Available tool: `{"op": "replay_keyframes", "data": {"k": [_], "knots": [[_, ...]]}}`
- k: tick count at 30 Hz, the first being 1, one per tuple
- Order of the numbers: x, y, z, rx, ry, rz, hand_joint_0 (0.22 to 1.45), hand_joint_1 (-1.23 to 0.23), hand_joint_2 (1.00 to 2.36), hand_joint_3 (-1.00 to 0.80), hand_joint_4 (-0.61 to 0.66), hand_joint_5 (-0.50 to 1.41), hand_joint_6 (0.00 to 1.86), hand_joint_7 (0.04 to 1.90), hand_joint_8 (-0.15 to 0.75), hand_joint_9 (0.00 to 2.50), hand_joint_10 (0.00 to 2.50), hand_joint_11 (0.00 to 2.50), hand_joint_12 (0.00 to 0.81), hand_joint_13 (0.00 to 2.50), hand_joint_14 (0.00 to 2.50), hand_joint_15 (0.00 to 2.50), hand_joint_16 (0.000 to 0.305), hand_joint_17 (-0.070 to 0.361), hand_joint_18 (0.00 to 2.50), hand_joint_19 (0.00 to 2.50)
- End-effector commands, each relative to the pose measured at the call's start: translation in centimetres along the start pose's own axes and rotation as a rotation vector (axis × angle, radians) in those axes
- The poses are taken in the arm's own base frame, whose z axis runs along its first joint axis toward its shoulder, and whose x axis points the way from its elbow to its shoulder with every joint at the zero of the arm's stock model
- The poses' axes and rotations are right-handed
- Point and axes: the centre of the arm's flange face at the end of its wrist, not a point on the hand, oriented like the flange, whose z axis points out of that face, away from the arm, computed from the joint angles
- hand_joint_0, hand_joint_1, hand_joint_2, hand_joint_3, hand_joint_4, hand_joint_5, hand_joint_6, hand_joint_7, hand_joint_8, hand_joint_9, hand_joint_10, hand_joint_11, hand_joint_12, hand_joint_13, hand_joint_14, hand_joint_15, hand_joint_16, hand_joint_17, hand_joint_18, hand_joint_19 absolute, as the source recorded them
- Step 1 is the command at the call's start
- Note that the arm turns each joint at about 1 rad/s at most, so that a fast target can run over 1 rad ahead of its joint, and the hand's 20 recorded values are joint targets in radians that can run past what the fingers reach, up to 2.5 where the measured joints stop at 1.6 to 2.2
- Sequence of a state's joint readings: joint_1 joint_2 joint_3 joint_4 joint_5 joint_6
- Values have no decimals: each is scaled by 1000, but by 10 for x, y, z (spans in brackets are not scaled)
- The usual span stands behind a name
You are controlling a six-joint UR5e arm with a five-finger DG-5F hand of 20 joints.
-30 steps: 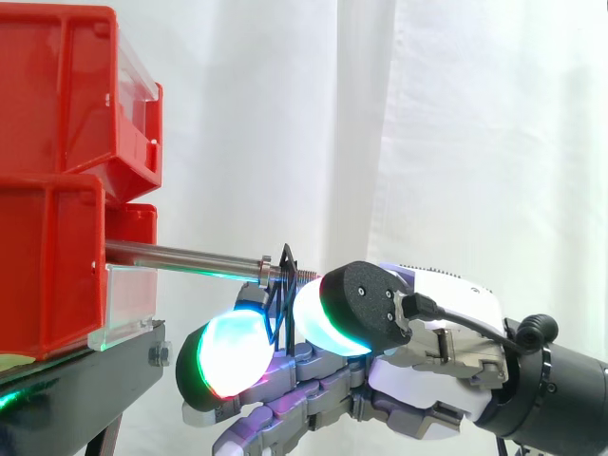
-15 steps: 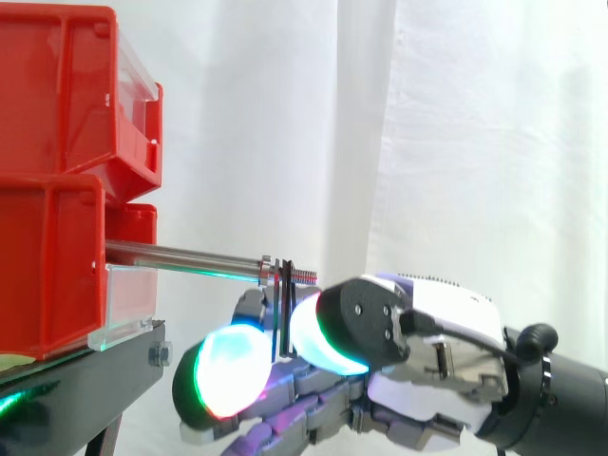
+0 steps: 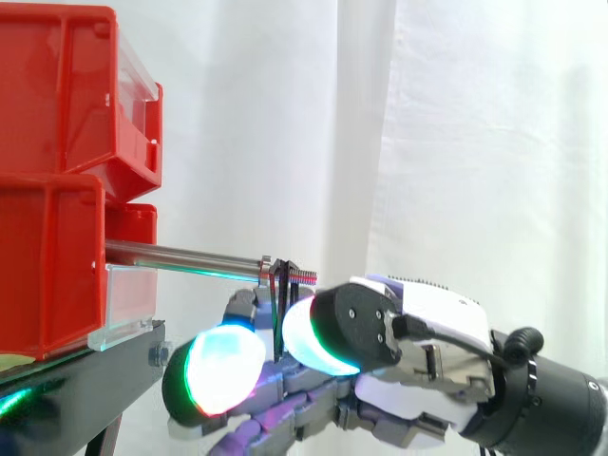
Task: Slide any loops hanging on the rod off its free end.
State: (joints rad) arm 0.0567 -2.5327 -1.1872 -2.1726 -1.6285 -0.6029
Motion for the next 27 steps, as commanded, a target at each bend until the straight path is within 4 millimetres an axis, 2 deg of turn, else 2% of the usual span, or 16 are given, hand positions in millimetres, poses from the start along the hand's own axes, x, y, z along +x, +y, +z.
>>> {"op": "replay_keyframes", "data": {"k": [1,27], "knots": [[-10,2,7,-20,18,-5,544,-561,1007,-435,207,-150,501,1233,286,751,4,133,302,944,8,233,45,102,888,396],[-9,3,8,-22,45,-8,555,-571,1007,-425,201,-144,500,1260,286,759,4,133,296,987,8,240,45,102,906,398]]}}
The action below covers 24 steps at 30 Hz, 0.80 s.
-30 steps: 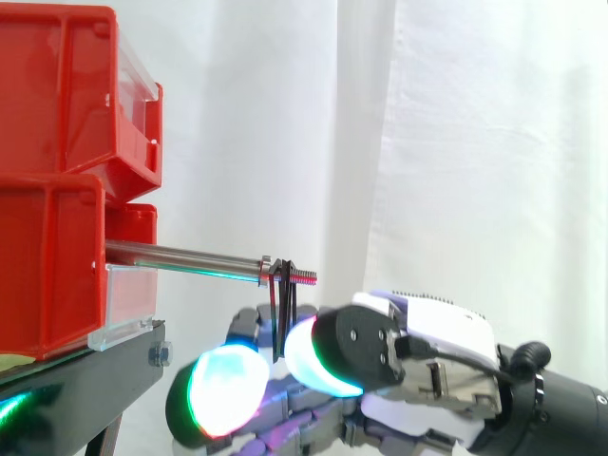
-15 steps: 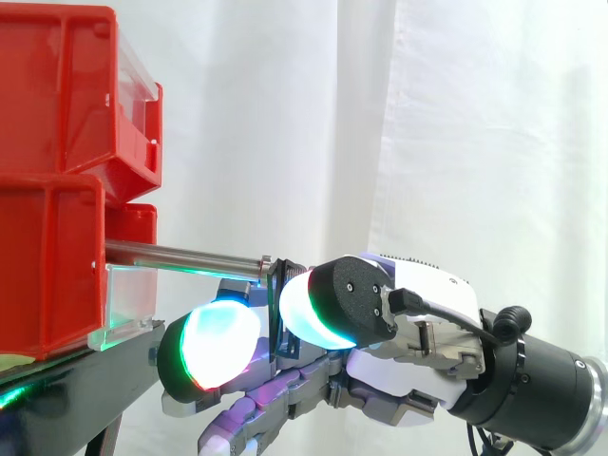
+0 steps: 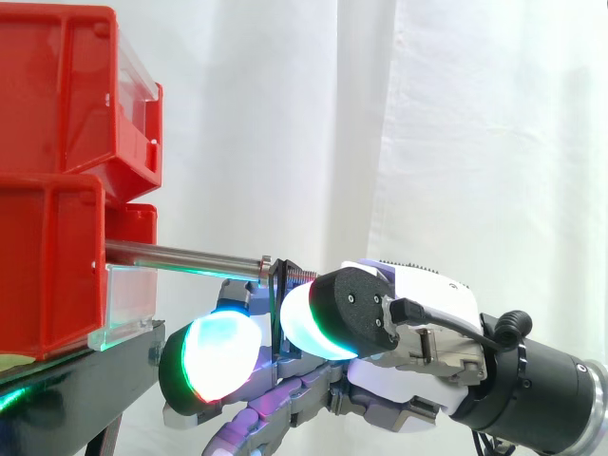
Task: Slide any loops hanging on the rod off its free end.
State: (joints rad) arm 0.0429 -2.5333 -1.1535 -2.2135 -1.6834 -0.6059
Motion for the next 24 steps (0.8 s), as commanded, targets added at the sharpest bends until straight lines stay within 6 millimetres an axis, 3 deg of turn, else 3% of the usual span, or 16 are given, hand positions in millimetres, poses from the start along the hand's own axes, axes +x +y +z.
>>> {"op": "replay_keyframes", "data": {"k": [1,24], "knots": [[0,1,0,-5,7,0,556,-570,1008,-424,202,-143,501,1260,286,759,4,133,298,987,8,238,45,102,908,398],[-1,3,2,-38,27,-1,579,-583,1012,-379,188,-154,575,1207,282,774,5,144,288,1006,10,247,44,100,927,410]]}}
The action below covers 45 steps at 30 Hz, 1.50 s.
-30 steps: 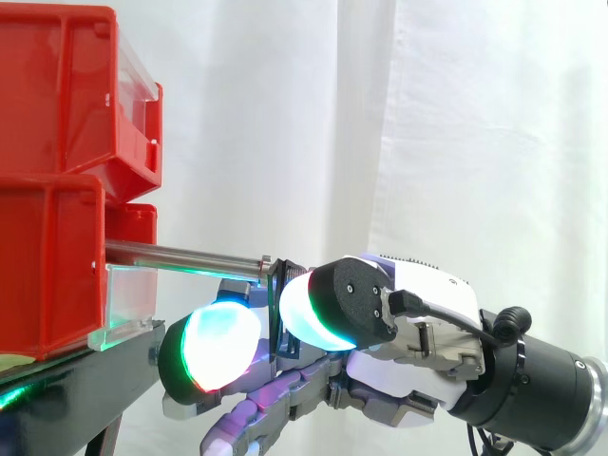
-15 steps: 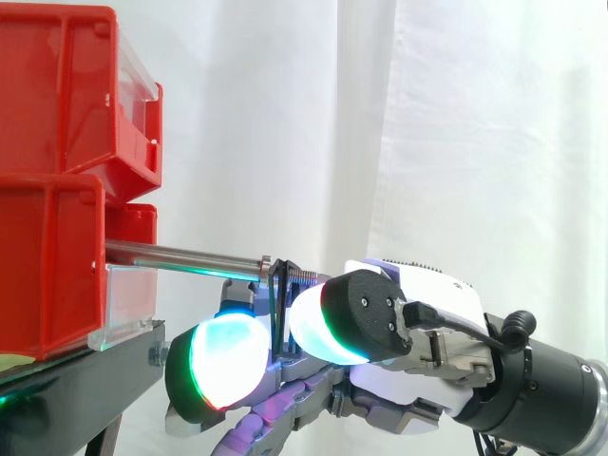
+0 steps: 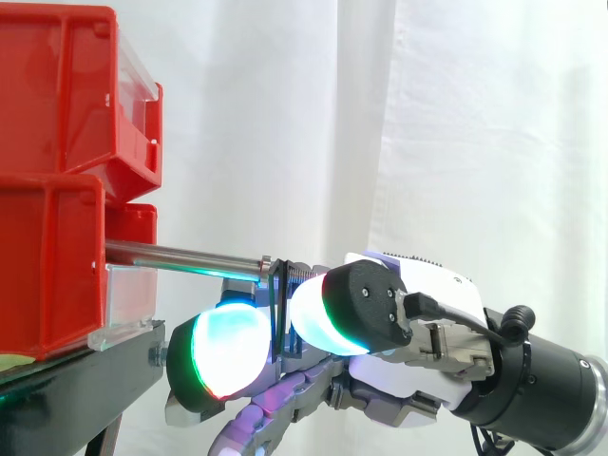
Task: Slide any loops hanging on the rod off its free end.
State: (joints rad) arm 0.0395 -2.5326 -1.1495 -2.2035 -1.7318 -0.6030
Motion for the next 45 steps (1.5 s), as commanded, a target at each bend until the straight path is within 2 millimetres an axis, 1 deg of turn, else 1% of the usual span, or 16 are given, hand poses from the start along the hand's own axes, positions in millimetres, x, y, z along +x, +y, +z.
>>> {"op": "replay_keyframes", "data": {"k": [1,5,10,14,17,18,19,22,30,37,45], "knots": [[0,-1,-1,2,0,0,586,-584,1013,-361,184,-154,582,1198,281,774,4,134,288,1005,9,251,44,99,928,412],[-1,0,0,0,-2,-2,599,-601,1019,-283,170,-158,606,1163,278,775,5,146,295,967,9,240,44,99,925,406],[-1,0,0,0,-2,-2,599,-607,1017,-298,171,-161,625,1139,280,787,5,148,298,953,8,238,44,99,920,418],[-1,-1,-1,1,-1,-3,604,-607,1018,-293,172,-172,693,1041,283,795,5,162,293,965,8,231,44,99,926,410],[-3,-1,-1,0,-1,-5,607,-610,1019,-274,165,-181,732,1005,283,800,6,174,294,970,8,236,44,98,934,410],[-3,-1,0,-3,-1,-5,608,-613,1020,-265,162,-187,763,963,283,802,5,170,294,972,8,236,43,98,937,417],[-4,-1,0,-2,-1,-6,608,-615,1020,-257,166,-190,773,962,284,803,5,173,292,973,8,236,43,98,937,417],[-4,-2,-1,-7,6,-6,606,-632,1024,-193,150,-201,826,926,285,807,6,185,296,975,8,230,44,98,939,411],[-9,0,2,-20,14,-8,602,-653,1027,-91,103,-206,867,923,291,823,6,207,292,948,8,226,44,99,936,408],[-14,-1,2,-26,22,-10,603,-657,1027,-56,82,-207,885,903,289,826,6,214,288,946,8,232,43,98,933,412],[-15,-2,1,-26,20,-11,602,-655,1027,-47,84,-207,890,902,290,831,7,223,290,944,8,229,43,97,931,417]]}}
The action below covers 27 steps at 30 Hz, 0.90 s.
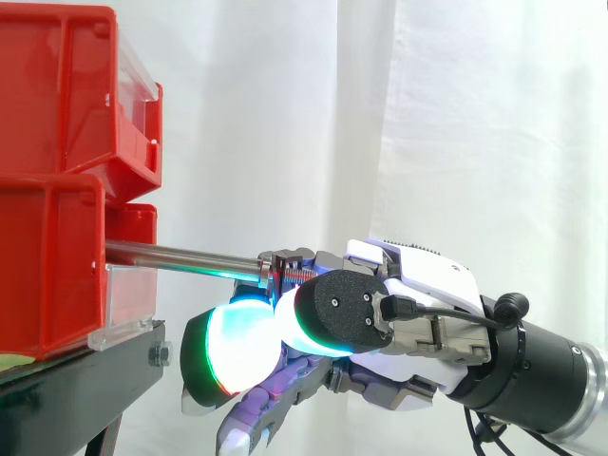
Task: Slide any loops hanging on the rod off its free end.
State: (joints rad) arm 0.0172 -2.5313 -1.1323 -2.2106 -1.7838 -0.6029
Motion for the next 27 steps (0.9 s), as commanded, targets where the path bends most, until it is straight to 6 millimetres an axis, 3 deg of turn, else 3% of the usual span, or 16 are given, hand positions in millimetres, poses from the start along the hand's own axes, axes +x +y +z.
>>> {"op": "replay_keyframes", "data": {"k": [1,9,18,27], "knots": [[0,0,1,-2,2,0,603,-655,1027,-47,84,-207,890,902,292,832,7,226,287,943,8,229,43,97,931,412],[-10,11,2,5,32,2,603,-653,1027,-50,88,-207,891,900,293,835,7,226,290,948,10,236,43,97,934,419],[-9,8,-8,78,84,-26,602,-653,1026,-51,89,-207,891,901,295,846,7,234,293,959,8,232,43,97,937,418],[-20,25,-11,105,115,-42,602,-652,1026,-50,91,-207,890,904,295,853,8,248,291,965,8,236,43,97,944,420]]}}
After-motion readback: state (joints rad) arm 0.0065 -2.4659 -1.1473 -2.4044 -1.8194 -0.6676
